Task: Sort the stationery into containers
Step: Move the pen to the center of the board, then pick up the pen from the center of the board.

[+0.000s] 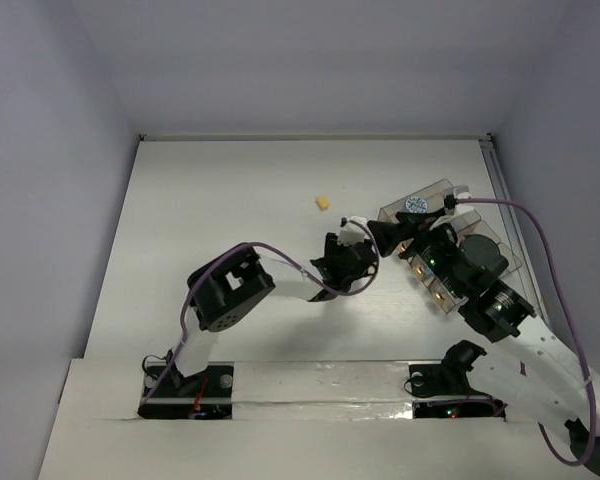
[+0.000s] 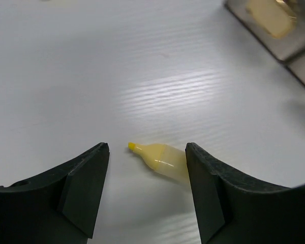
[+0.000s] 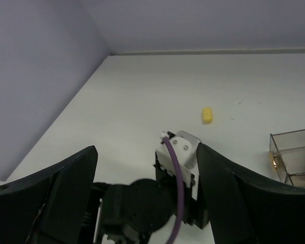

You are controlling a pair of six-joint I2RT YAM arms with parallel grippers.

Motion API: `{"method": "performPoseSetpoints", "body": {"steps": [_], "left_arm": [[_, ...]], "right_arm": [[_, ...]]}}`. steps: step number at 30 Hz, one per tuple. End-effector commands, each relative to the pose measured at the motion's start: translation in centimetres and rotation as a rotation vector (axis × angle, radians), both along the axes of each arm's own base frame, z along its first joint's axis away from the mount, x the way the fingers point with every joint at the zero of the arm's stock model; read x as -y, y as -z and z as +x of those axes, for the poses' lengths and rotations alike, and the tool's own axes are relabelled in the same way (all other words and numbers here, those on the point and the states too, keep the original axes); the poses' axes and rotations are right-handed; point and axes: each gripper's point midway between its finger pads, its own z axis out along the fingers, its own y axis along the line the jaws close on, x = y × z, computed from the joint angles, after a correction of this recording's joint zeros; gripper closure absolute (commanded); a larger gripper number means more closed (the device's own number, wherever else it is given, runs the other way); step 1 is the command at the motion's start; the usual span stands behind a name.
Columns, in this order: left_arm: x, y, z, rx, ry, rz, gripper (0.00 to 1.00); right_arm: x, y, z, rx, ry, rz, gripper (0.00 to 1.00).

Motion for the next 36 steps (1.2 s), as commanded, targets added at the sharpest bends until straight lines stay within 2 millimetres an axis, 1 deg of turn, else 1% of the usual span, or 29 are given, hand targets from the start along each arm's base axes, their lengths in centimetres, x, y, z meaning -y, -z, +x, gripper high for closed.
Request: {"method": "performPoseSetpoints", "body": {"steps": [1, 2, 3, 4, 6, 7, 9, 10, 12, 13, 15, 16, 18, 19, 21, 22, 23, 24, 25, 26, 28, 29, 30, 31, 32, 33, 34, 35, 36], "left_arm": [[-7.3, 2.2, 0.4, -0.049, -0.083, 0.179, 0.42], [-8.6, 1.6, 0.9, -0.04, -0.11, 0.169, 0.42], [-9.4, 2.1, 0.9, -0.045, -0.122, 0.183, 0.42], [-9.8, 1.1, 1.3, -0.028, -0.135, 0.164, 0.42], [-11.0, 0.7, 1.4, -0.019, -0.156, 0.166, 0.42], [-11.2, -0.5, 2.0, 0.003, -0.169, 0.134, 0.42], [-11.6, -1.0, 1.6, 0.015, -0.153, 0.125, 0.41], [-11.6, -2.0, 1.6, 0.03, -0.151, 0.099, 0.38], [-11.5, -3.1, 1.4, 0.042, -0.141, 0.067, 0.36], [-11.3, -4.9, 1.5, 0.066, -0.138, 0.019, 0.34], [-11.7, -6.3, 1.4, 0.085, -0.138, -0.018, 0.29], [-11.8, -8.3, 1.3, 0.113, -0.137, -0.064, 0.27], [-12.1, -10.5, 1.1, 0.149, -0.135, -0.113, 0.24], [-12.8, -13.2, 1.2, 0.189, -0.147, -0.171, 0.23], [-14.2, -14.7, 1.1, 0.213, -0.16, -0.206, 0.21], [-15.1, -16.8, 0.9, 0.244, -0.166, -0.259, 0.21], [-15.8, -16.9, 0.7, 0.244, -0.166, -0.267, 0.2], [-16.5, -17.4, 0.7, 0.245, -0.157, -0.296, 0.2], [-17.6, -18.2, 0.2, 0.258, -0.156, -0.332, 0.21], [-18.1, -18.3, 0.0, 0.258, -0.15, -0.348, 0.21], [-19.3, -19.6, -0.5, 0.275, -0.128, -0.401, 0.21], [-19.5, -18.8, -1.1, 0.259, -0.1, -0.403, 0.21], [-19.9, -18.8, -1.3, 0.264, -0.101, -0.412, 0.21], [-20.5, -19.6, -1.5, 0.288, -0.103, -0.437, 0.2], [-20.7, -19.0, -1.9, 0.283, -0.098, -0.436, 0.2], [-20.8, -18.9, -2.2, 0.289, -0.087, -0.438, 0.2], [-21.3, -19.5, -2.3, 0.315, -0.089, -0.456, 0.2], [-21.5, -18.6, -2.6, 0.309, -0.088, -0.443, 0.2], [-21.8, -18.5, -2.6, 0.316, -0.083, -0.443, 0.2]], "right_arm": [[-0.2, -0.7, 0.5, 0.029, 0.006, 0.013, 0.17], [-0.5, -0.3, 0.7, 0.014, 0.003, -0.001, 0.19], [-0.5, -0.3, 0.6, 0.012, 0.001, -0.005, 0.19], [-0.8, 0.3, 1.0, -0.006, -0.002, -0.024, 0.21], [-1.1, 0.4, 1.4, -0.013, 0.0, -0.036, 0.23], [-1.1, 1.5, 1.5, -0.046, -0.001, -0.066, 0.32], [-1.4, 2.6, 2.0, -0.074, 0.005, -0.091, 0.43], [-1.5, 2.9, 2.2, -0.085, 0.008, -0.099, 0.56], [-1.8, 3.9, 2.6, -0.11, 0.006, -0.122, 0.7], [-1.9, 4.2, 2.7, -0.118, 0.006, -0.126, 0.79], [-2.3, 4.9, 2.9, -0.135, 0.002, -0.118, 0.87], [-2.6, 5.1, 2.9, -0.123, -0.007, -0.104, 0.96], [-3.1, 5.7, 3.1, -0.126, -0.021, -0.104, 1.0], [-3.4, 6.0, 3.2, -0.124, -0.039, -0.117, 1.0], [-4.5, 6.7, 3.1, -0.128, -0.103, -0.179, 1.0], [-4.9, 8.6, 3.5, -0.183, -0.113, -0.231, 1.0], [-5.4, 8.7, 3.6, -0.192, -0.141, -0.264, 0.99], [-5.9, 9.5, 3.7, -0.208, -0.163, -0.295, 0.97], [-6.4, 11.4, 4.1, -0.252, -0.181, -0.343, 0.9], [-7.3, 11.5, 4.0, -0.248, -0.241, -0.372, 0.85], [-8.3, 13.3, 3.7, -0.286, -0.325, -0.444, 0.77], [-9.0, 15.2, 3.7, -0.315, -0.381, -0.498, 0.74], [-9.6, 15.2, 4.0, -0.313, -0.405, -0.515, 0.69], [-9.9, 15.9, 4.0, -0.325, -0.431, -0.536, 0.57], [-10.2, 16.5, 4.1, -0.318, -0.458, -0.564, 0.49], [-10.5, 18.1, 4.4, -0.333, -0.487, -0.609, 0.43], [-10.9, 17.8, 4.7, -0.331, -0.507, -0.627, 0.32], [-11.1, 18.2, 5.0, -0.315, -0.533, -0.662, 0.29], [-11.3, 19.5, 5.3, -0.329, -0.548, -0.695, 0.27]]}}
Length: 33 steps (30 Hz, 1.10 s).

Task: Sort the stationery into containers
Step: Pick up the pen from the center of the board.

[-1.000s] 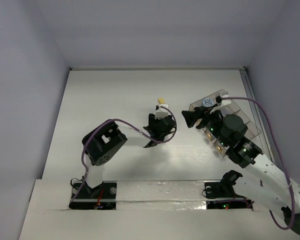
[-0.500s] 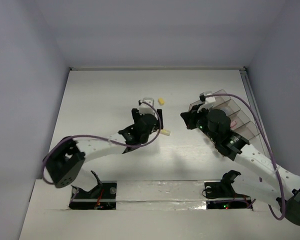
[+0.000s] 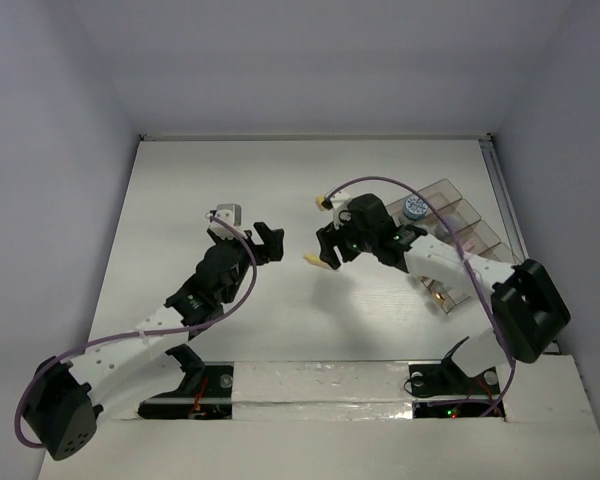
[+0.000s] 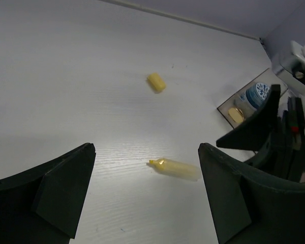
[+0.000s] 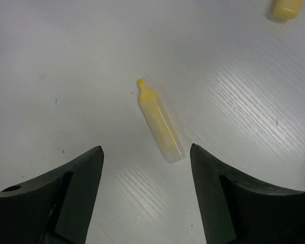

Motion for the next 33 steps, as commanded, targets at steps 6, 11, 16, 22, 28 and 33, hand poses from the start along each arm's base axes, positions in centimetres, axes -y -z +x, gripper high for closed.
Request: {"method": "performPoseSetpoints", "body": {"steps": [6, 11, 16, 22, 28, 33], "left_arm": [[0.3, -1.6, -1.3, 0.093, 0.095, -0.064, 0.21], [0.3, -2.0, -1.5, 0.104, 0.104, -0.079, 0.21], [0.2, -1.8, -1.4, 0.102, 0.094, -0.073, 0.22], [0.2, -1.4, -1.3, 0.094, 0.089, -0.064, 0.23], [0.2, -1.3, -1.3, 0.094, 0.088, -0.066, 0.23], [0.1, -1.2, -1.2, 0.094, 0.081, -0.065, 0.25]], "right_arm": [[-2.4, 2.9, 3.1, 0.011, -0.218, -0.188, 0.2], [-2.8, 6.6, 3.6, -0.096, -0.26, -0.278, 0.2], [-3.0, 7.8, 3.4, -0.141, -0.285, -0.298, 0.22], [-2.9, 8.9, 3.3, -0.166, -0.282, -0.316, 0.28], [-3.1, 9.9, 3.8, -0.186, -0.267, -0.328, 0.52], [-4.1, 9.4, 4.5, -0.174, -0.236, -0.278, 0.77]]}}
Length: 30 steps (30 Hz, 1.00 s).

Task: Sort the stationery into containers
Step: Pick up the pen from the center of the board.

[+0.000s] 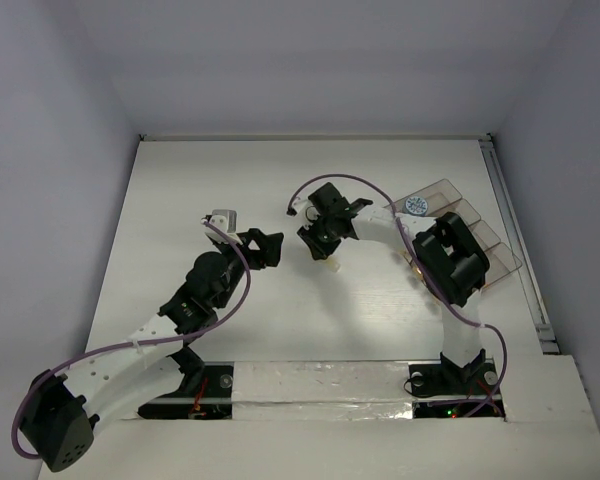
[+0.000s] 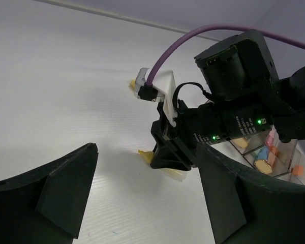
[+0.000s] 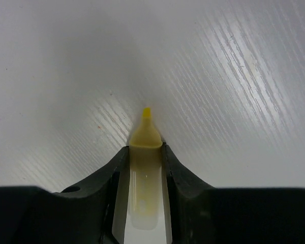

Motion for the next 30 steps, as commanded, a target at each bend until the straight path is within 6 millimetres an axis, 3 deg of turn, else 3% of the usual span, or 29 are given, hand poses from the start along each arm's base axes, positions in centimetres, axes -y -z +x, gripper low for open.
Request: {"method": "performPoseSetpoints", "body": {"steps": [1, 5, 11, 12, 13, 15, 16, 18, 20, 21, 25, 30], "left_arm": [[-0.1, -0.8, 0.2, 0.042, -0.006, -0.022, 0.25], [0.0, -0.7, 0.2, 0.041, -0.003, -0.023, 0.28], [0.5, -0.5, 0.1, 0.037, 0.022, -0.031, 0.42], [0.7, -0.4, 0.1, 0.035, 0.031, -0.032, 0.43], [0.9, -0.2, 0.2, 0.031, 0.036, -0.028, 0.43], [1.2, 0.0, 0.2, 0.024, 0.048, -0.023, 0.43], [1.4, 0.1, 0.3, 0.021, 0.054, -0.021, 0.44], [2.0, 0.6, 0.4, 0.002, 0.072, -0.011, 0.44], [2.3, 1.1, 0.6, -0.015, 0.078, -0.005, 0.43], [2.4, 1.3, 0.7, -0.021, 0.078, -0.004, 0.43], [2.5, 1.7, 0.7, -0.03, 0.08, -0.009, 0.38], [2.7, 1.4, 0.5, -0.014, 0.096, -0.03, 0.33]], "right_arm": [[-1.3, -0.3, 0.9, 0.011, 0.031, 0.046, 0.81], [-1.9, -2.6, 3.5, 0.107, 0.152, 0.1, 0.92], [-2.8, -11.0, 7.3, 0.284, 0.434, 0.341, 0.92], [-2.9, -12.3, 7.4, 0.289, 0.474, 0.394, 0.92], [-3.1, -15.4, 7.8, 0.335, 0.495, 0.481, 0.92], [-3.1, -17.3, 7.6, 0.336, 0.55, 0.572, 0.92], [-3.2, -19.9, 7.5, 0.362, 0.557, 0.65, 0.93], [-3.3, -20.6, 6.8, 0.331, 0.582, 0.725, 0.95], [-4.0, -23.2, 5.7, 0.363, 0.578, 0.824, 0.96], [-4.0, -22.7, 5.1, 0.361, 0.592, 0.833, 0.96], [-5.9, -24.9, 2.9, 0.352, 0.558, 0.966, 0.95], [-8.3, -24.5, 1.2, 0.325, 0.53, 1.007, 0.95]]}}
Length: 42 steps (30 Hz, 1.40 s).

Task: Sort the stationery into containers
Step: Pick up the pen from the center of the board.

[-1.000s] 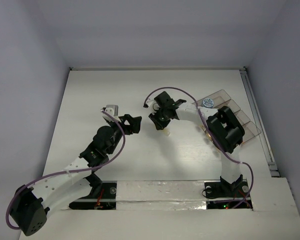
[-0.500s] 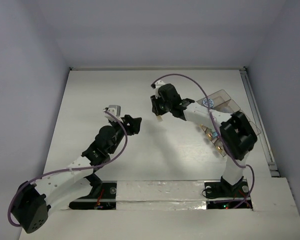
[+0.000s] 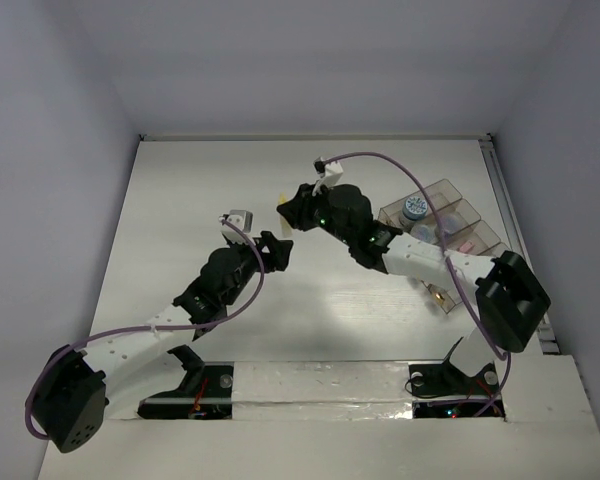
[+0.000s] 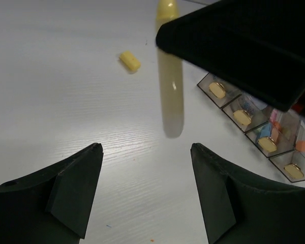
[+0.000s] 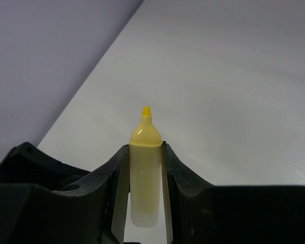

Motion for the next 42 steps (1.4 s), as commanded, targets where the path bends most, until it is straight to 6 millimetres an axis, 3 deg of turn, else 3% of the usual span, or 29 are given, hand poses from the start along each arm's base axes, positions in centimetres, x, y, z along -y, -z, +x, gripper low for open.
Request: {"method": "performPoseSetpoints", "body": {"steps": [1, 3, 9, 14, 21, 34, 42], "left_arm": [[0.4, -2.0, 0.2, 0.059, 0.011, -0.069, 0.33], [0.3, -2.0, 0.2, 0.059, 0.007, -0.069, 0.34], [0.0, -1.9, 0.4, 0.06, -0.007, -0.064, 0.41], [-0.1, -2.1, 0.3, 0.066, -0.006, -0.066, 0.54], [-0.2, -2.2, 0.3, 0.071, -0.006, -0.072, 0.6], [-0.3, -2.4, 0.2, 0.079, -0.009, -0.076, 0.61], [-0.6, -2.6, 0.1, 0.092, -0.017, -0.071, 1.0]], "right_arm": [[-1.7, -2.9, -0.2, 0.059, 0.003, 0.137, 0.95], [-2.8, -2.9, -1.0, 0.058, -0.021, 0.148, 0.95], [-3.1, -3.4, -1.4, 0.065, -0.027, 0.166, 0.95], [-3.4, -2.7, -2.0, 0.044, -0.046, 0.146, 0.95], [-3.7, -1.4, -2.4, 0.017, -0.076, 0.117, 0.95], [-4.6, 0.0, -3.1, 0.005, -0.124, 0.071, 0.95], [-4.9, -0.1, -3.7, 0.0, -0.14, 0.077, 0.95]]}}
